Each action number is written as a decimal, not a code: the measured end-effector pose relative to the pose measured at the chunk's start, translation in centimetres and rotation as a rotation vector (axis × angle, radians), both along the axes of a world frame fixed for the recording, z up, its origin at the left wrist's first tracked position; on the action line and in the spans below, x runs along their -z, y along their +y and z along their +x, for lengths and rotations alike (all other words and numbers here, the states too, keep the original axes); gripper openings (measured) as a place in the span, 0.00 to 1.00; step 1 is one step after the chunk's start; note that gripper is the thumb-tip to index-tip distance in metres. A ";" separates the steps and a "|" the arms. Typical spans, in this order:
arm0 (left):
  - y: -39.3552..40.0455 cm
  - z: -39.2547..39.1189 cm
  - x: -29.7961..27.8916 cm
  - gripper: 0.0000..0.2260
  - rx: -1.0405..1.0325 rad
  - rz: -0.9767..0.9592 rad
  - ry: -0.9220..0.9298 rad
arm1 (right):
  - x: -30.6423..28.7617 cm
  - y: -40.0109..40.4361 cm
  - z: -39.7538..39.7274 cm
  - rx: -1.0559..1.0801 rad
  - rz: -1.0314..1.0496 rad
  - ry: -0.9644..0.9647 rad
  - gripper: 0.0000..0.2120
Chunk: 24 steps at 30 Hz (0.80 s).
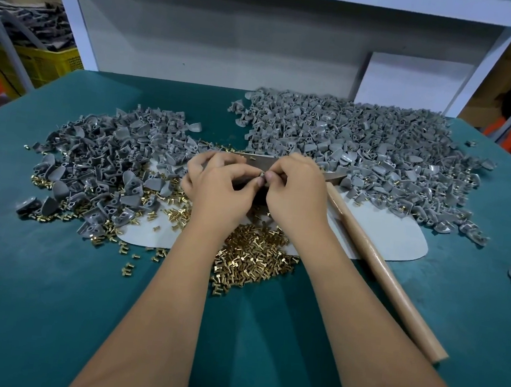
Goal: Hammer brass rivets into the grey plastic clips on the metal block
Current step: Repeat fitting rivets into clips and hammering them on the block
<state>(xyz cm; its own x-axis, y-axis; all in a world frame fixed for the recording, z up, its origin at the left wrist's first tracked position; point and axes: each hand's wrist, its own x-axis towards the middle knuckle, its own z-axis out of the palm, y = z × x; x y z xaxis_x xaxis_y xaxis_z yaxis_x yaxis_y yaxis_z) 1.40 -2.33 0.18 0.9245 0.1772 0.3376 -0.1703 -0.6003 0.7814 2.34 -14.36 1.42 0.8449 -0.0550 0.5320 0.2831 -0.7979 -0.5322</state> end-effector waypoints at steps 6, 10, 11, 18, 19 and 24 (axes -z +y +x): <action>0.1 0.0 -0.1 0.06 0.007 0.004 0.004 | -0.2 0.4 0.0 0.022 0.082 0.049 0.08; 0.0 -0.1 -0.1 0.06 0.024 -0.009 0.010 | -0.4 0.4 -0.1 0.021 0.121 0.095 0.08; 0.0 -0.1 -0.1 0.06 0.020 -0.006 0.011 | -0.4 0.3 -0.2 0.011 0.118 0.103 0.08; -0.1 -0.2 0.0 0.05 0.028 0.020 0.020 | -1.5 -3.0 -1.4 0.131 -0.004 0.098 0.08; -0.1 -0.1 0.0 0.05 0.030 0.012 0.021 | -1.4 -4.0 -1.7 0.261 -0.124 0.097 0.10; -0.2 -0.1 0.0 0.05 0.014 0.024 0.009 | 0.1 -6.1 -2.8 0.438 -0.493 0.414 0.20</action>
<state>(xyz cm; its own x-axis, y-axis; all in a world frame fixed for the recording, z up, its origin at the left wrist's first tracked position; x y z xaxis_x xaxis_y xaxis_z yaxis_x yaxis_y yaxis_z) 1.33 -2.50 0.15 0.9298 0.1560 0.3333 -0.1720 -0.6164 0.7684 -0.50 -20.46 1.35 0.9359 -0.2690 0.2272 -0.2572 -0.9630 -0.0809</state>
